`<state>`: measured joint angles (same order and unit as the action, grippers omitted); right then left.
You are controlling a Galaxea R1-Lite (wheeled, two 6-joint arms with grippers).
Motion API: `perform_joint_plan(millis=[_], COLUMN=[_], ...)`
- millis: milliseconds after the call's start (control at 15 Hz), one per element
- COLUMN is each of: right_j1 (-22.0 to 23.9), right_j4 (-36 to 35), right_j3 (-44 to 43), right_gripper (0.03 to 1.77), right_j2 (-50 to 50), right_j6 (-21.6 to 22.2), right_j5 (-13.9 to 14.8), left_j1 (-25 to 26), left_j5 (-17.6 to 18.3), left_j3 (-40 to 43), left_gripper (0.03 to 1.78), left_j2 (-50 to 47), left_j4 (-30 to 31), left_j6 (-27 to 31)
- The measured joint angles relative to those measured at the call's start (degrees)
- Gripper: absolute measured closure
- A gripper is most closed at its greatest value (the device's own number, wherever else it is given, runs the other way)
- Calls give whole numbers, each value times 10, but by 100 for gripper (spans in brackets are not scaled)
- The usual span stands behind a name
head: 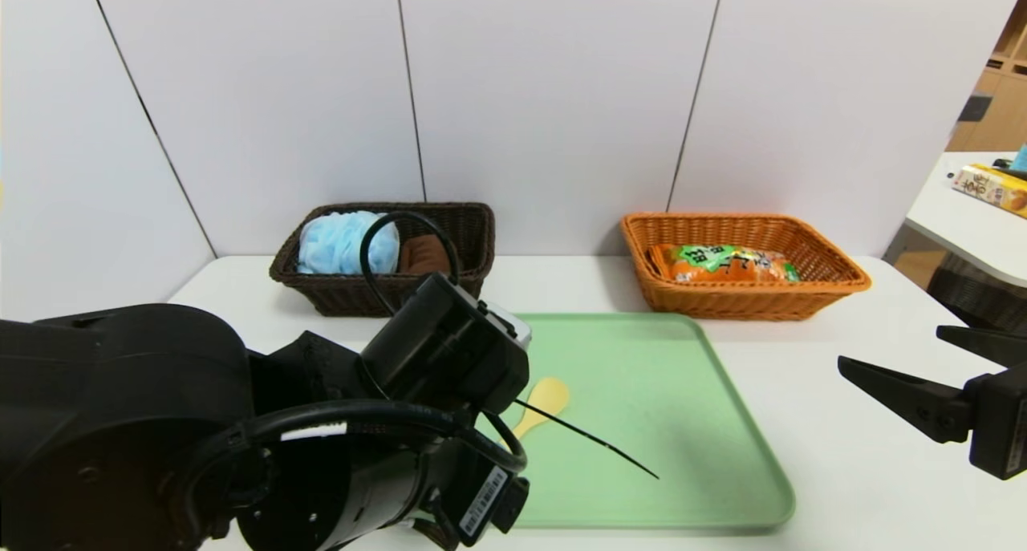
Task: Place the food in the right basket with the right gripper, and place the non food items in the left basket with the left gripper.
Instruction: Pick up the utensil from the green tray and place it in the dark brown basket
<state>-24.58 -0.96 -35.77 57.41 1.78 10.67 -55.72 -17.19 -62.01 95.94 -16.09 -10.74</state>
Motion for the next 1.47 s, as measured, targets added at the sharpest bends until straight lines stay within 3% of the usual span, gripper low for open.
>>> perform_joint_plan(millis=[1467], right_j1=[0], right_j4=[0], right_j3=[-1], right_gripper=[10], right_j2=[-11], right_j6=[-8], right_j5=[2], left_j1=[14], left_j5=[-2], left_j3=[-11], left_gripper=[12], left_j2=[111], left_j4=[49], left_j6=[-39])
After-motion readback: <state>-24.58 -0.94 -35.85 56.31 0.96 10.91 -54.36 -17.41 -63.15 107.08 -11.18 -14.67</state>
